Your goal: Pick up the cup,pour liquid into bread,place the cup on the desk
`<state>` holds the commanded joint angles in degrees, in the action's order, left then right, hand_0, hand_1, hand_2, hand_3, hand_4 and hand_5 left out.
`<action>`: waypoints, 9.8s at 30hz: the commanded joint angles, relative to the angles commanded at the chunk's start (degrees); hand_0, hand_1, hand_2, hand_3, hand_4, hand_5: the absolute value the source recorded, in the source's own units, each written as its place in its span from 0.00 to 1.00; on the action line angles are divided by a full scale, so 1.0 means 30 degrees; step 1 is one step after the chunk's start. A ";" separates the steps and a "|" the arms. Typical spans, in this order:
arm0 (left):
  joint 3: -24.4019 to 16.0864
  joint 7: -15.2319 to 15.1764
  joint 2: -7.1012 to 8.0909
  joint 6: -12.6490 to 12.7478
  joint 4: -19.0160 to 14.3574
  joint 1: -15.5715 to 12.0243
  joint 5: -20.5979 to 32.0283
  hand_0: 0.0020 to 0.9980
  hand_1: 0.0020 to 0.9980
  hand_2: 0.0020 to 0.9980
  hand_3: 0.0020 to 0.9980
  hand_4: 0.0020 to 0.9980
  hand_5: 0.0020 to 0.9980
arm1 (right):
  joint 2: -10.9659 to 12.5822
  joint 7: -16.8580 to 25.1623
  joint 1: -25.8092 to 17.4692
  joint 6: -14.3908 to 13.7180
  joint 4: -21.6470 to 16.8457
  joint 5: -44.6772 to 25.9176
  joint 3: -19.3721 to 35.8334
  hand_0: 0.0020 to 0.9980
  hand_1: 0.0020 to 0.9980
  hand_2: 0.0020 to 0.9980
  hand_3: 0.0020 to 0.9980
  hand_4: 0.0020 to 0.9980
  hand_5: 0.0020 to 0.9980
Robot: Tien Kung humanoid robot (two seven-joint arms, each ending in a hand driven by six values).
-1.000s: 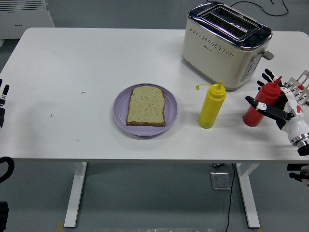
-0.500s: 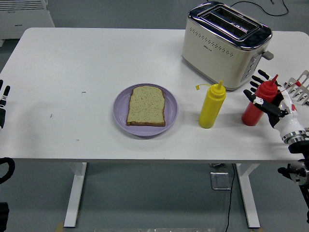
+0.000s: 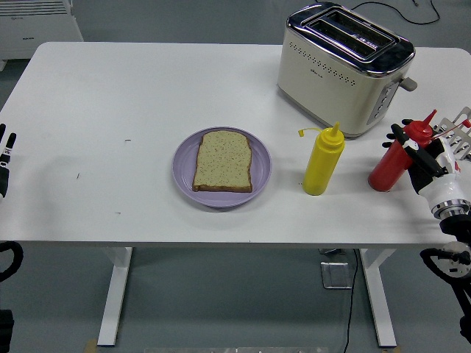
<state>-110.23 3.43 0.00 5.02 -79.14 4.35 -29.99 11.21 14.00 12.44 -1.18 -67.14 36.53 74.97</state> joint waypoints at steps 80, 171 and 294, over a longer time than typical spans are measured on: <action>-0.0436 -0.0025 0.0000 0.0013 0.0034 -0.0114 -0.0039 0.78 0.73 0.73 0.66 0.53 0.93 | 0.2842 -0.8177 1.4802 -0.1510 -0.2566 3.1156 -1.3117 0.05 0.11 0.27 0.35 0.75 0.16; -0.0121 0.0017 0.0000 0.0123 0.0058 -0.0227 0.0023 0.78 0.73 0.73 0.66 0.52 0.93 | 0.1587 -0.3075 0.4046 -0.7536 -0.3489 0.5347 0.0747 0.08 0.21 0.34 0.41 0.71 0.13; -0.0193 0.0032 0.0000 0.0086 0.0032 -0.0020 0.0074 0.78 0.73 0.73 0.66 0.52 0.93 | 0.1891 0.3588 0.0137 -0.7052 -0.0605 0.4910 -0.5256 0.87 0.82 0.90 0.95 0.76 0.20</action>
<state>-110.81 3.53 0.00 5.28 -79.04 4.29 -29.77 16.88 24.76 12.86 -22.34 -68.95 51.26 59.20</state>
